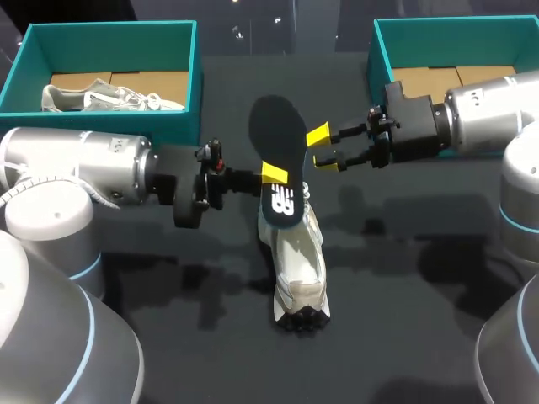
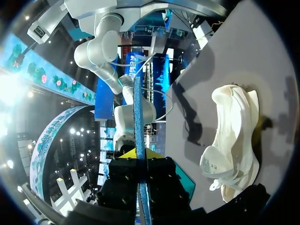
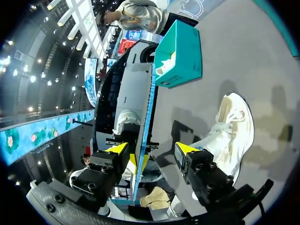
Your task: Take the shoe out of the shoebox, open the shoe tongue, remove and reinsert the insole, then place the shoe into the shoebox
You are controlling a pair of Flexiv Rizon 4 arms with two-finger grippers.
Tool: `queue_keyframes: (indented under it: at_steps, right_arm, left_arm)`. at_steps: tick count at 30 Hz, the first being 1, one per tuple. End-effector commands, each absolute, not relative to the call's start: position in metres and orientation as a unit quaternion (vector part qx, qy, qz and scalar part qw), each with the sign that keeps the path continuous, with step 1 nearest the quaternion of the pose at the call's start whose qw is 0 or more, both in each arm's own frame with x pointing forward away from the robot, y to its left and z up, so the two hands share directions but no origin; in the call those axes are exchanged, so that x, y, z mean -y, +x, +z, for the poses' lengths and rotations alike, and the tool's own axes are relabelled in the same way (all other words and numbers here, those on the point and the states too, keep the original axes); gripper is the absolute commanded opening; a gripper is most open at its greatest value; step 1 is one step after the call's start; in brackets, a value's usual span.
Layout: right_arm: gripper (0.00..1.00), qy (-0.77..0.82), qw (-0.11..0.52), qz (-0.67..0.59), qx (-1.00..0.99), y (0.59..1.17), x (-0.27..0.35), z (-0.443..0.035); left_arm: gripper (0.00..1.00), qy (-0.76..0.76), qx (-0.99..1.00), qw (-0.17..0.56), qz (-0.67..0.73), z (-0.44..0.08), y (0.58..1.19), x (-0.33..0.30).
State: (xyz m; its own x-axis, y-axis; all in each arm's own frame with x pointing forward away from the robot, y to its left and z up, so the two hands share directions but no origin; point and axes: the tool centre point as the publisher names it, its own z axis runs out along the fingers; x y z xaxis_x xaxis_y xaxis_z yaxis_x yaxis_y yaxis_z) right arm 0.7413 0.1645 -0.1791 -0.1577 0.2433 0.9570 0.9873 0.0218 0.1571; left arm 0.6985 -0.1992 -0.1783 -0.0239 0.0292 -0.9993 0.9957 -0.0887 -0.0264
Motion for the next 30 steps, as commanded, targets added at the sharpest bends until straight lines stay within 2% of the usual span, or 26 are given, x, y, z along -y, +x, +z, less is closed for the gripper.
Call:
queue_keyframes:
  at_steps: [1, 7, 14, 30]
  right_arm:
    - [0.60, -0.512, 0.397, -0.474, 0.596, 0.744, -0.173, -0.184]
    - [0.61, -0.506, 0.404, -0.479, 0.593, 0.745, -0.178, -0.186]
    - [0.50, -0.499, 0.415, -0.482, 0.588, 0.746, -0.183, -0.187]
    - [0.35, -0.496, 0.430, -0.489, 0.574, 0.747, -0.191, -0.191]
  left_arm:
    - [0.00, 0.523, -0.490, 0.465, -0.520, -0.182, 0.702, 0.207]
    - [0.00, 0.528, -0.490, 0.467, -0.513, -0.185, 0.705, 0.211]
    - [0.00, 0.527, -0.493, 0.474, -0.505, -0.188, 0.709, 0.215]
    - [0.00, 0.525, -0.495, 0.483, -0.496, -0.192, 0.715, 0.222]
